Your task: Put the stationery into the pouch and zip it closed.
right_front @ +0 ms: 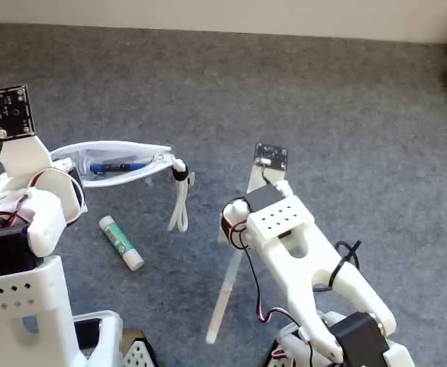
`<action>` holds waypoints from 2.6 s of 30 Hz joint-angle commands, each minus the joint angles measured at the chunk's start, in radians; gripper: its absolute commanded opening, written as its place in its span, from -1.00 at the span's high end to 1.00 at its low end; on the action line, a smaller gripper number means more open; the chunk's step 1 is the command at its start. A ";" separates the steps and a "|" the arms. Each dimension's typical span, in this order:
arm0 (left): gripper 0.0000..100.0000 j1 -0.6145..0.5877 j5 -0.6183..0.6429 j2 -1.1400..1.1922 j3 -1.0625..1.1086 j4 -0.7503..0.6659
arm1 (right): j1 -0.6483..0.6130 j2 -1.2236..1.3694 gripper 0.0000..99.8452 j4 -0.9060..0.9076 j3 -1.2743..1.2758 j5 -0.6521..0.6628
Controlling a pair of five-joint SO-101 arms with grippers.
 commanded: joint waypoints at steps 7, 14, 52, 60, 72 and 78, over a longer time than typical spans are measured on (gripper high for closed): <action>0.98 -0.008 0.011 0.036 0.039 -0.009 | 0.015 -0.062 0.99 0.186 -0.180 -0.003; 0.98 -0.008 0.011 0.036 0.041 -0.020 | 0.012 -0.211 0.99 0.186 -0.208 -0.003; 0.98 -0.010 0.012 0.036 0.039 -0.021 | -0.062 -0.751 0.99 -0.257 -0.216 0.181; 0.98 -0.010 0.012 0.036 0.039 -0.021 | -0.062 -0.765 0.99 -0.435 -0.211 0.181; 0.98 -0.010 0.012 0.036 0.039 -0.021 | -0.062 -0.763 0.99 -0.693 -0.208 0.181; 0.98 -0.010 0.012 0.036 0.039 -0.021 | -0.062 -0.760 0.99 -0.809 -0.202 0.183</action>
